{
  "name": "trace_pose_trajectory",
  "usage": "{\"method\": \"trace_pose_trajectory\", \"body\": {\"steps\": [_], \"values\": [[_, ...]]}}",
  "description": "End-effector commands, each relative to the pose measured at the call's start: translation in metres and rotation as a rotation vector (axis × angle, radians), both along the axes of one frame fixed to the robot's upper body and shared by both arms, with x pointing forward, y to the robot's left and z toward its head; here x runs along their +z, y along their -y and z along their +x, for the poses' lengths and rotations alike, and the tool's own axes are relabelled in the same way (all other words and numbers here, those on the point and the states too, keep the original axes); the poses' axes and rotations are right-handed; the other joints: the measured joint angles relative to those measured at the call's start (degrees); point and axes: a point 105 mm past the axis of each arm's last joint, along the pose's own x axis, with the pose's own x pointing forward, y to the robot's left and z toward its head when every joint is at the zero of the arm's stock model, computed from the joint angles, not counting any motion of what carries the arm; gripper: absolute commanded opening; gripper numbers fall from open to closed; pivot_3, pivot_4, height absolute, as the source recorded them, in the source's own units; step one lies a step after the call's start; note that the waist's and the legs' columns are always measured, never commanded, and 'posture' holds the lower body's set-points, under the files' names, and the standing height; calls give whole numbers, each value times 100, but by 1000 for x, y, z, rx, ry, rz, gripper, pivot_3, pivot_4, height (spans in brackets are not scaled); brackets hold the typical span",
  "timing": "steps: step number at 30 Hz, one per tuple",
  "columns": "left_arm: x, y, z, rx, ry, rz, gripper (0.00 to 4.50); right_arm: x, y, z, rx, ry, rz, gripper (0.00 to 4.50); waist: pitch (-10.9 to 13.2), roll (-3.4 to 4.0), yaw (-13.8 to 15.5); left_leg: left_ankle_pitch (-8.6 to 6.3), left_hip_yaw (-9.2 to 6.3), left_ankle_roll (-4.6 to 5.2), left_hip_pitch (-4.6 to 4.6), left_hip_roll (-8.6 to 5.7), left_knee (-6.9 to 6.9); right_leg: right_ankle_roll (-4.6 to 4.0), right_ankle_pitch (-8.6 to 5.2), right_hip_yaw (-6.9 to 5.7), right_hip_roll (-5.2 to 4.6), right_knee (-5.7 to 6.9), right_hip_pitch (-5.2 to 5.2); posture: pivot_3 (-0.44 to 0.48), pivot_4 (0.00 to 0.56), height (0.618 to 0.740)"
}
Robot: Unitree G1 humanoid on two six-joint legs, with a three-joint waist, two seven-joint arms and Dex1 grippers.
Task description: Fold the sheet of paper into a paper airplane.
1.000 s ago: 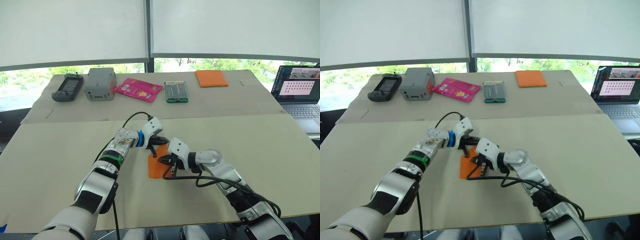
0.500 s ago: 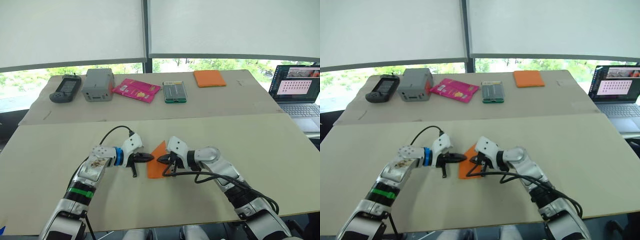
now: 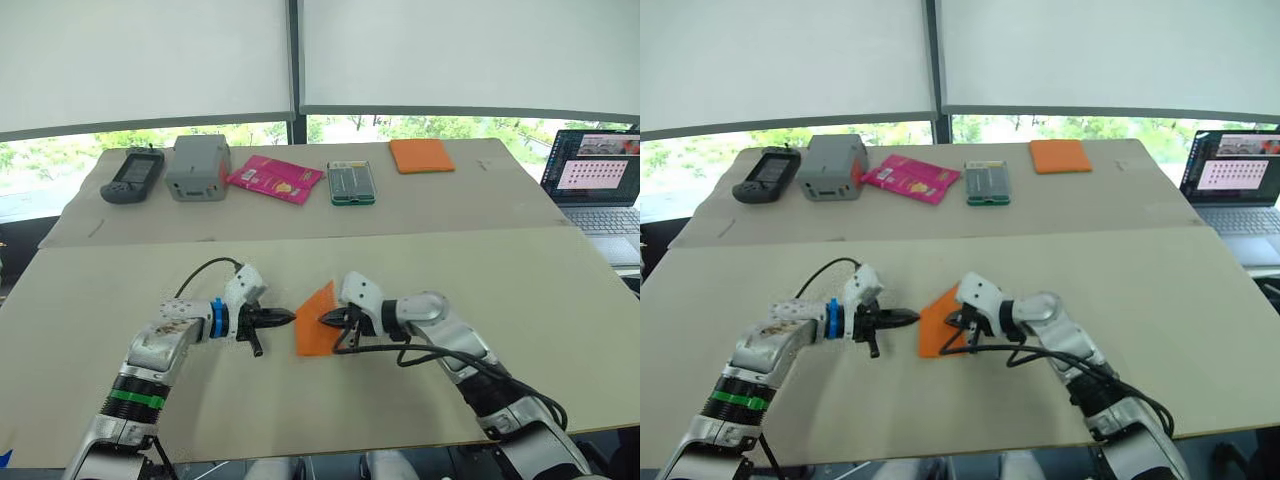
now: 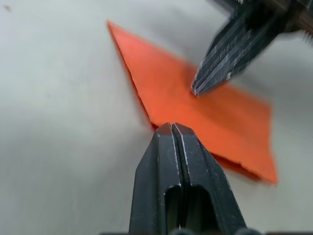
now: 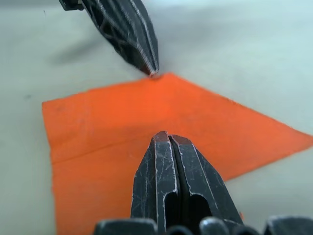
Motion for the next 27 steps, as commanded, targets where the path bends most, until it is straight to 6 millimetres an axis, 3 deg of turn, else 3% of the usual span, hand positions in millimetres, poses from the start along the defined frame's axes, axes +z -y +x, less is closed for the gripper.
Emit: {"method": "trace_pose_trajectory", "body": {"steps": [1,5,11,16,23,27], "values": [[26,-2,-1,-10,23,-66,33,46,8,-1,2,108,81,0,0,0,-6,8,0,-14,-4,-1,0,0,0,0,0,0,-3,0,150,740],[19,-5,-2,-22,26,3,33,58,22,-8,-14,127,58,0,1,-1,-3,14,0,-24,-3,0,-5,0,0,0,-2,-5,-2,0,150,740],[13,1,0,-50,26,33,33,60,32,-12,-52,126,30,0,2,-2,1,-5,0,8,-3,1,-5,0,0,4,-16,-10,2,0,150,740],[11,-6,6,-46,37,62,33,57,37,-17,-83,109,22,0,2,-2,23,-5,0,8,-3,1,-4,0,0,3,-18,-14,3,0,150,740],[5,-3,1,-87,4,80,33,41,35,-24,-102,69,-10,0,2,-3,24,-5,1,8,-4,0,-4,0,0,3,-18,-13,2,0,150,740],[-4,-2,-6,-110,-13,98,33,25,45,-21,-168,42,-87,0,2,-3,28,-5,0,8,-5,0,-4,0,0,3,-18,-13,3,0,150,740]]}}
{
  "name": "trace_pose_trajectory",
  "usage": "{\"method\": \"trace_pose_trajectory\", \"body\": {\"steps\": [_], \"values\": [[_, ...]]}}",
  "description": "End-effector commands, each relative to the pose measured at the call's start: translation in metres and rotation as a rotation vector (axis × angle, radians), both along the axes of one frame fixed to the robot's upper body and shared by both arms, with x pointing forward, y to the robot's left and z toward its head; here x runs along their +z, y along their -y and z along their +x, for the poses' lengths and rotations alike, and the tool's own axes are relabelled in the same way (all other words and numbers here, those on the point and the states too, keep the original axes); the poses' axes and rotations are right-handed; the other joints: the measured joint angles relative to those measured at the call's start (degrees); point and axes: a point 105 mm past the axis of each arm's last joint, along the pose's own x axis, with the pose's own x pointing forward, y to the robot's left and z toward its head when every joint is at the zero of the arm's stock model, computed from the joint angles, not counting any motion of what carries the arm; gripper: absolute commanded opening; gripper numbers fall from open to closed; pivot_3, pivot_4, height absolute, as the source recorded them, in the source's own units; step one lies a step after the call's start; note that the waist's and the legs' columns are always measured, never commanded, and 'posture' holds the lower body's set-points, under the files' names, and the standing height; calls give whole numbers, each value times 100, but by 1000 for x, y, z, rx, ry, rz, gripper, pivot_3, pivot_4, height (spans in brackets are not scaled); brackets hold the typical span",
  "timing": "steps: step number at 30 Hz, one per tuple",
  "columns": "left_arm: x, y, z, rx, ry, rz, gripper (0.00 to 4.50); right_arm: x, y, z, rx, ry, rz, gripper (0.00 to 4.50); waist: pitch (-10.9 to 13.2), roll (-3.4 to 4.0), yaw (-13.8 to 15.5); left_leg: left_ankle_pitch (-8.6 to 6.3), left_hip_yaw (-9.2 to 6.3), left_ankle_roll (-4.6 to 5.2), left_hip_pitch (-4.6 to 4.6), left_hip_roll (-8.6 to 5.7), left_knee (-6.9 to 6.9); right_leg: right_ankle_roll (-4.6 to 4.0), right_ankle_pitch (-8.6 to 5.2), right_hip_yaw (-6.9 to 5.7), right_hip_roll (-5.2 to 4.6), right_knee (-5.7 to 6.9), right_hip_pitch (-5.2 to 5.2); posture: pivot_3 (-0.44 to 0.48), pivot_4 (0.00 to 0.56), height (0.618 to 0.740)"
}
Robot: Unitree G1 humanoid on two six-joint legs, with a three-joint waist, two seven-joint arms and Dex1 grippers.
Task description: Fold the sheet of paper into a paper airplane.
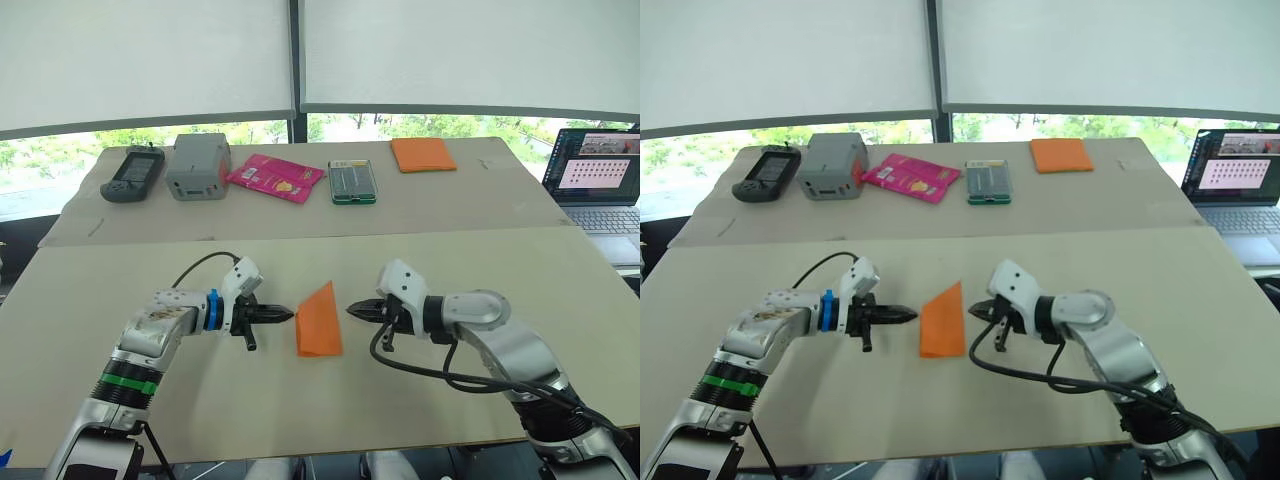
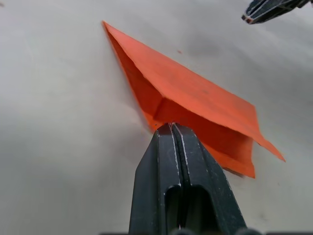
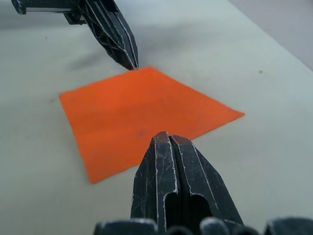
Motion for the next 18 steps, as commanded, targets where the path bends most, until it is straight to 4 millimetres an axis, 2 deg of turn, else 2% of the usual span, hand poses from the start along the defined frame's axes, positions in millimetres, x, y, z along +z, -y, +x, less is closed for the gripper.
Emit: {"method": "trace_pose_trajectory", "body": {"steps": [1,6,8,12,15,18], "values": [[2,1,-4,-26,25,9,33,-2,7,2,-47,12,-46,0,0,0,6,0,0,0,-1,0,0,0,0,0,-1,0,0,0,150,740],[2,2,-5,-31,21,10,33,-2,10,0,-58,8,-45,0,1,-1,7,0,0,1,-1,1,1,0,0,0,1,0,0,0,150,740],[7,-4,5,49,21,-6,33,-1,12,1,-64,9,-48,0,1,-1,11,0,0,1,-1,0,1,0,0,0,1,0,0,0,150,740],[19,-11,16,139,-68,-75,1225,-1,16,3,-78,11,-47,0,1,-2,30,-1,-1,3,-1,0,6,0,0,-5,17,2,0,0,150,740],[27,-12,33,215,-59,-108,2242,-2,16,4,-84,8,-47,0,2,-3,60,-1,0,4,-1,-4,9,1,0,-10,24,5,2,0,150,740],[50,-6,71,397,-92,-128,3240,-1,17,3,-86,15,-40,0,13,-21,138,-1,-1,4,0,-9,19,1,0,-12,24,8,6,0,150,740]]}}
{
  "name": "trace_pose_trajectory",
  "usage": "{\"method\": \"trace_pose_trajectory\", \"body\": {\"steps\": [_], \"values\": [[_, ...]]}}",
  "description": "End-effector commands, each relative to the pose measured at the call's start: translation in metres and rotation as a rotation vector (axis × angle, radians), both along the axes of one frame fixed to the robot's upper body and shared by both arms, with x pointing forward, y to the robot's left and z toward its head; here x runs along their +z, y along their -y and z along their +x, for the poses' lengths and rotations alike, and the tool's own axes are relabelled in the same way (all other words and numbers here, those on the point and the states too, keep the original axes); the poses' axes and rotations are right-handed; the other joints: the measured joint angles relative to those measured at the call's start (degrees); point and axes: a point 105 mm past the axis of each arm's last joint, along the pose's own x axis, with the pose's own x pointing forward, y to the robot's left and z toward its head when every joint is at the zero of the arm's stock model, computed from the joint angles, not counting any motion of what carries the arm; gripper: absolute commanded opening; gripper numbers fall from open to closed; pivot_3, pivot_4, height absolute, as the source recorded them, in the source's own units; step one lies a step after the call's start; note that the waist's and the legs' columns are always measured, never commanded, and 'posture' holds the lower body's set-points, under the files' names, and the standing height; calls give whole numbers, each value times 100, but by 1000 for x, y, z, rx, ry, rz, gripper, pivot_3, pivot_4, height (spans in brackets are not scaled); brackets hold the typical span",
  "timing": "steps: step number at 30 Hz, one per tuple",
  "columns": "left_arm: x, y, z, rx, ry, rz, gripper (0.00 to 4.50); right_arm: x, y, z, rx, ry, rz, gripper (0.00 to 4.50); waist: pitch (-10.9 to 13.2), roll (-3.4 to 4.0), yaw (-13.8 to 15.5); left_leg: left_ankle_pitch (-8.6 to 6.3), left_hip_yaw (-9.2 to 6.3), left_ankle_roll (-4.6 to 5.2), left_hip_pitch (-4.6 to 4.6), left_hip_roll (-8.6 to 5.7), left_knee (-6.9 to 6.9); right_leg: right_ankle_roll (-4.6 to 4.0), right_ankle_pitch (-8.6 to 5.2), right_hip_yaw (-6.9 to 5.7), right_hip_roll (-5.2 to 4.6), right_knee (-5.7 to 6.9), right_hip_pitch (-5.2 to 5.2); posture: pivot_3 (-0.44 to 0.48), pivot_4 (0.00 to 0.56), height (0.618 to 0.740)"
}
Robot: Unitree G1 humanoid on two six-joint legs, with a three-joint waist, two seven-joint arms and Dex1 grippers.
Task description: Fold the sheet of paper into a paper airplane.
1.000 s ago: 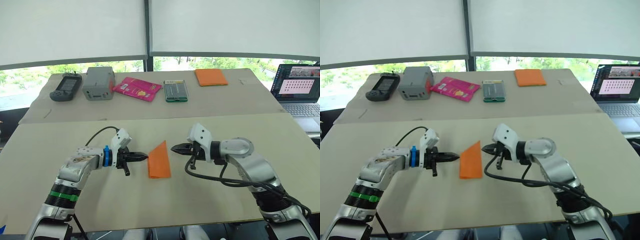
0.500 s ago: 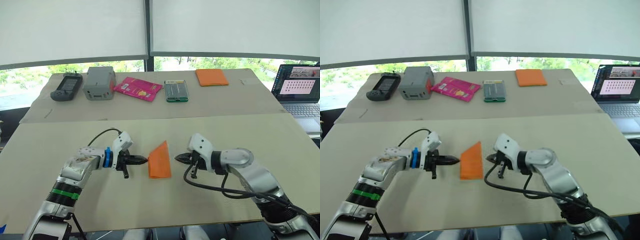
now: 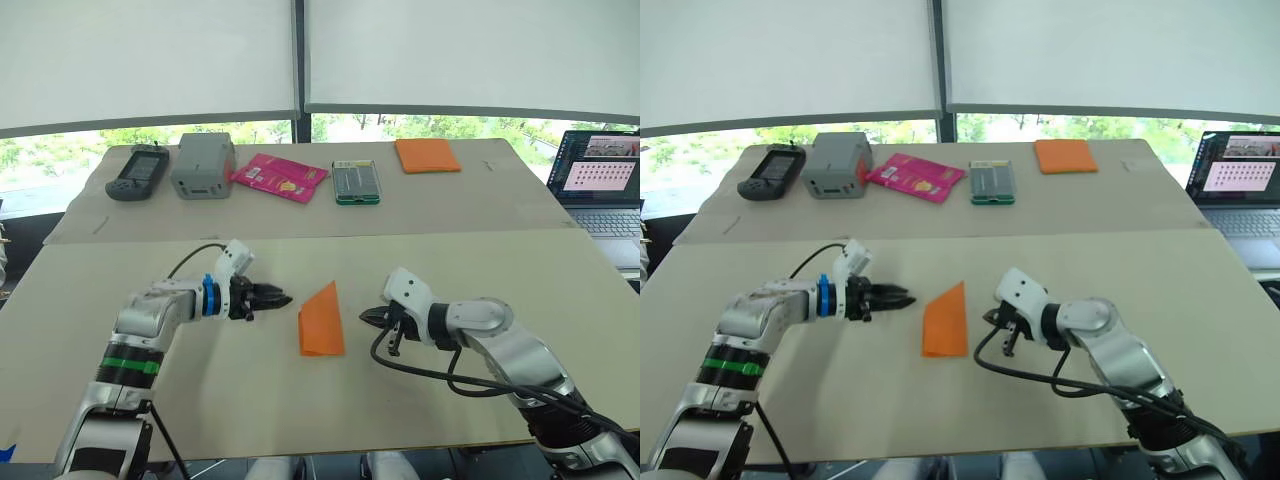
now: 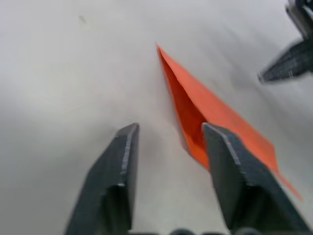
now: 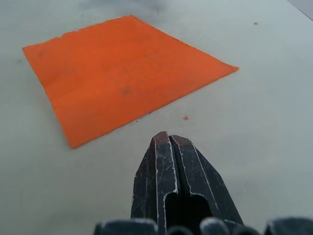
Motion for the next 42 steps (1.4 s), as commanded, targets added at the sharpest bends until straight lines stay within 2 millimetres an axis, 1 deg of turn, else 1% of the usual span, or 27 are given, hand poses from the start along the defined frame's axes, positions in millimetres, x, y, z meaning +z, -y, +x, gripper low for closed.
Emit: {"method": "trace_pose_trajectory", "body": {"steps": [1,2,4,6,7,10,14,18,21,24,28,32,34,35,37,42], "values": [[30,6,26,119,-104,-33,3573,13,-1,-3,28,55,25,0,19,-32,46,1,-9,0,-13,-3,14,1,0,-12,5,1,-2,0,150,740],[35,11,21,70,-167,-58,3573,15,-2,-6,54,64,35,0,26,-43,40,1,-12,-1,-16,-3,24,2,1,-16,9,5,-2,0,150,740],[44,20,5,-62,-326,-121,3573,21,-5,-16,108,60,69,0,28,-45,-6,3,-12,-6,-26,-6,42,5,1,-16,17,10,-2,0,150,740],[48,22,-1,-106,-427,-146,3573,26,-7,-23,149,65,94,0,28,-45,-76,8,-7,-14,-19,-12,44,16,-3,-9,15,19,6,0,150,740],[47,23,-2,-115,-466,-134,3573,30,-8,-26,161,71,115,0,28,-45,-102,7,-7,-11,-17,-13,44,19,-4,-9,15,18,11,0,150,740],[42,24,-3,-134,-521,-87,3573,38,-10,-29,179,96,140,0,29,-46,-132,5,-5,-9,-16,-14,46,24,-4,-7,13,15,14,0,150,740],[33,35,-6,-186,-591,-58,3573,44,-9,-33,197,116,146,0,36,-50,-119,5,-6,-10,-22,-12,49,24,-4,-6,11,12,10,0,150,740],[28,46,-7,-250,-584,-32,3573,47,-6,-35,199,118,140,0,36,-51,-51,-1,-6,1,-26,-16,56,24,-4,-2,-1,7,10,0,150,740],[22,50,-7,-268,-583,3,3573,49,-2,-34,185,127,120,0,36,-51,-31,-12,-6,19,-29,-15,59,25,-4,3,-4,5,8,0,150,740],[15,51,-5,-265,-584,29,2748,52,4,-31,169,141,103,0,36,-52,-13,-12,-6,18,-33,-15,59,25,-4,4,-6,4,2,0,150,740],[10,52,-1,-240,-590,37,1405,56,8,-28,151,154,96,0,37,-52,-3,-13,-5,20,-40,-15,62,25,-4,5,-6,5,-4,0,150,740],[10,53,0,-215,-619,6,40,56,11,-25,141,159,86,0,37,-52,-3,-13,-5,21,-41,-15,63,25,-4,5,-8,6,-5,0,150,740],[8,49,2,-163,-633,11,11,55,12,-23,138,163,82,0,37,-52,-3,-13,-5,21,-42,-14,63,25,-4,5,-7,6,-6,0,150,740],[7,47,2,-107,-687,-7,11,55,12,-22,135,165,80,0,37,-52,-4,-14,-5,21,-42,-14,63,25,-4,5,-7,7,-6,0,150,740],[7,44,1,-76,-706,-21,11,55,12,-21,132,168,77,0,38,-53,-5,-15,-5,24,-42,-15,65,26,-3,5,-6,9,-6,0,150,740],[31,36,5,41,-737,-168,11,56,11,-16,139,177,79,0,38,-54,-10,-11,-5,17,-46,-14,67,28,-2,4,-5,14,-12,0,150,740]]}}
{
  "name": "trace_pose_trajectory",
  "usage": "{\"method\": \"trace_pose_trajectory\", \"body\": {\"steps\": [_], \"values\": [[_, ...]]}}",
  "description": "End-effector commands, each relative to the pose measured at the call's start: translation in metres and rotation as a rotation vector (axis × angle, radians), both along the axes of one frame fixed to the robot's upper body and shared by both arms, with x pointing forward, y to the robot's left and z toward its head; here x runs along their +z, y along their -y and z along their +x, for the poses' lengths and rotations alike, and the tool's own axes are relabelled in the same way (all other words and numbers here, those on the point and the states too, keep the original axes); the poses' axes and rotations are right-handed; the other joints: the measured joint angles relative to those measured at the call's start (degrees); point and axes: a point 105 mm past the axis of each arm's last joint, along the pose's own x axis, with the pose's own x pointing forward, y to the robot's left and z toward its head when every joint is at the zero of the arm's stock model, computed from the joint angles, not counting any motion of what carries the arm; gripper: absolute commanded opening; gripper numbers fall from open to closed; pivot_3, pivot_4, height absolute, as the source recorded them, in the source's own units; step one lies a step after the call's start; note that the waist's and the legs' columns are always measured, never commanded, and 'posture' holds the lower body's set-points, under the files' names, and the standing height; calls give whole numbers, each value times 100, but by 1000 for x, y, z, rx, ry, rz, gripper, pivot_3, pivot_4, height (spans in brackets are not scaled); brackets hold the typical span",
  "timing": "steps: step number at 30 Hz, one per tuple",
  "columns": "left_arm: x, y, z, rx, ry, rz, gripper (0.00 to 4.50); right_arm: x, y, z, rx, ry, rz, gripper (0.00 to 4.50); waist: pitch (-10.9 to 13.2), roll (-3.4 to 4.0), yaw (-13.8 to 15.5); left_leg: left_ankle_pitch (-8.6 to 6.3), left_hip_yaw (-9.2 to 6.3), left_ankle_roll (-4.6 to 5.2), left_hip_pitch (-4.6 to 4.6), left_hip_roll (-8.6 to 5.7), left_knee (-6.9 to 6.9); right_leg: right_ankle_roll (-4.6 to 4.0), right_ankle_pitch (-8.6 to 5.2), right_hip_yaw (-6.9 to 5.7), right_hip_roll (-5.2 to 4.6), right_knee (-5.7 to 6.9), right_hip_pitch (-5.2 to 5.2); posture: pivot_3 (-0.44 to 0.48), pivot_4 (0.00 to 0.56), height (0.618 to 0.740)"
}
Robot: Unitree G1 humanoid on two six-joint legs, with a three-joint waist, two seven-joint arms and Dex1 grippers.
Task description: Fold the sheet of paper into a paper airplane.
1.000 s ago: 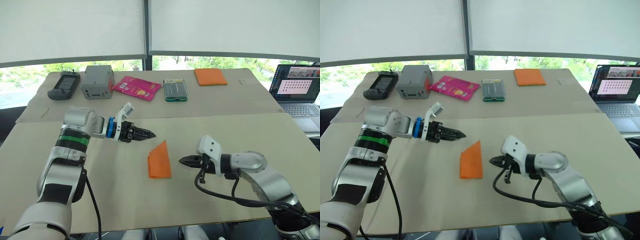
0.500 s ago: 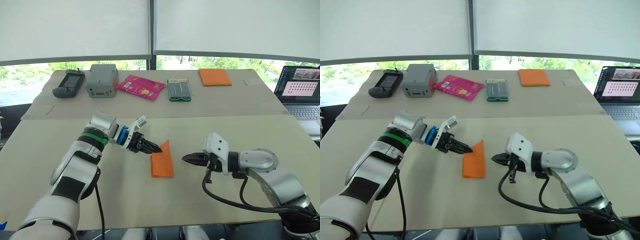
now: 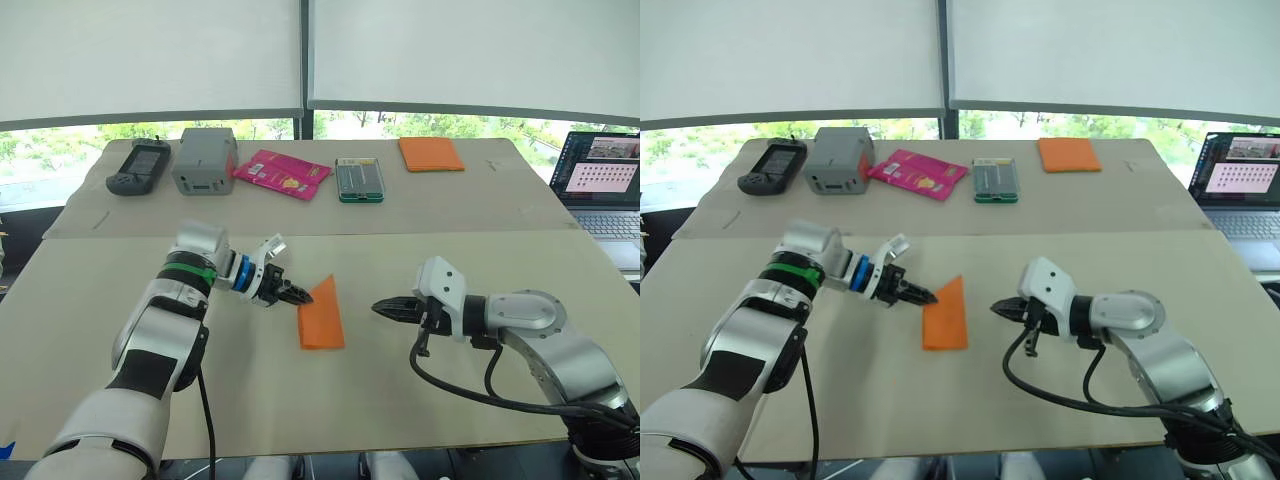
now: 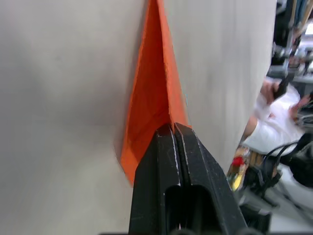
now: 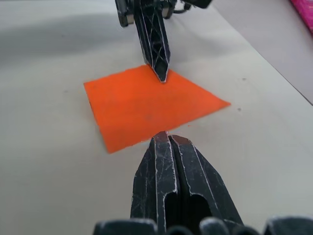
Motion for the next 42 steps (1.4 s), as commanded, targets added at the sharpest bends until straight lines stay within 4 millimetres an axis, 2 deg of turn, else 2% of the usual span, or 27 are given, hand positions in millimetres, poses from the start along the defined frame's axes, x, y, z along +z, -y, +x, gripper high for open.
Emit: {"method": "trace_pose_trajectory", "body": {"steps": [1,2,6,9,14,19,20,26,30,32,35,39,41,42], "values": [[28,-6,7,110,19,-90,11,12,-3,3,25,61,5,0,0,0,0,2,0,-4,0,0,0,1,0,0,0,1,-2,0,150,740],[34,-11,13,178,32,-135,11,12,-4,6,31,66,4,0,0,0,0,11,0,-19,1,0,0,1,0,0,0,1,-2,0,150,740],[19,-19,16,333,119,-94,11,12,-6,11,51,65,-3,0,0,0,3,15,1,-27,6,1,-3,2,1,4,-6,4,-3,0,150,740],[5,-9,13,467,112,-149,11,14,-7,14,58,73,-8,0,0,-1,37,16,-3,-31,-2,0,-1,4,3,9,-16,3,-4,0,150,740],[-7,8,1,680,62,-158,11,13,-9,16,62,77,-7,0,10,-20,46,16,-7,-33,-15,-2,5,12,8,11,-52,-4,-6,0,150,740],[-14,14,-12,703,32,-130,11,8,-11,16,64,72,-15,0,9,-21,20,19,-6,-52,-5,4,-5,9,9,14,-32,3,-12,0,150,740],[-15,13,-14,692,34,-124,571,8,-12,16,61,73,-15,0,9,-21,37,19,-7,-51,-5,2,-4,9,9,14,-33,2,-11,0,150,740],[-10,-11,-18,645,56,-96,2538,6,-20,16,48,43,33,0,9,-21,59,17,-10,-47,6,-10,0,10,9,14,-29,2,0,0,150,740],[-5,-48,-27,580,113,-34,3905,3,-32,21,29,41,72,0,8,-20,-31,20,-11,-55,30,-6,-10,9,9,16,-23,8,6,0,150,740],[1,-71,-33,567,133,-10,4500,1,-40,24,19,45,95,645,8,-20,-109,16,-16,-65,48,-8,-18,5,7,32,-9,22,2,0,150,740],[14,-102,-44,542,173,39,4500,-4,-54,25,33,33,119,1568,8,-20,-134,12,-23,-74,53,-8,-17,1,5,31,-3,80,-16,0,150,740],[39,-123,-65,448,282,100,4500,-13,-76,37,25,63,92,3039,9,-19,-136,13,-22,-74,46,-19,-15,-2,3,25,5,83,-46,0,150,740],[49,-129,-75,404,384,194,4500,-14,-89,49,-14,88,99,3663,10,-16,-124,13,-25,-74,50,-27,-15,-5,2,22,4,80,-54,0,150,740],[48,-136,-76,402,449,317,4500,-14,-97,52,-10,105,96,4008,10,-16,-131,13,-25,-73,50,-31,-16,-6,1,21,3,80,-55,0,150,740]]}}
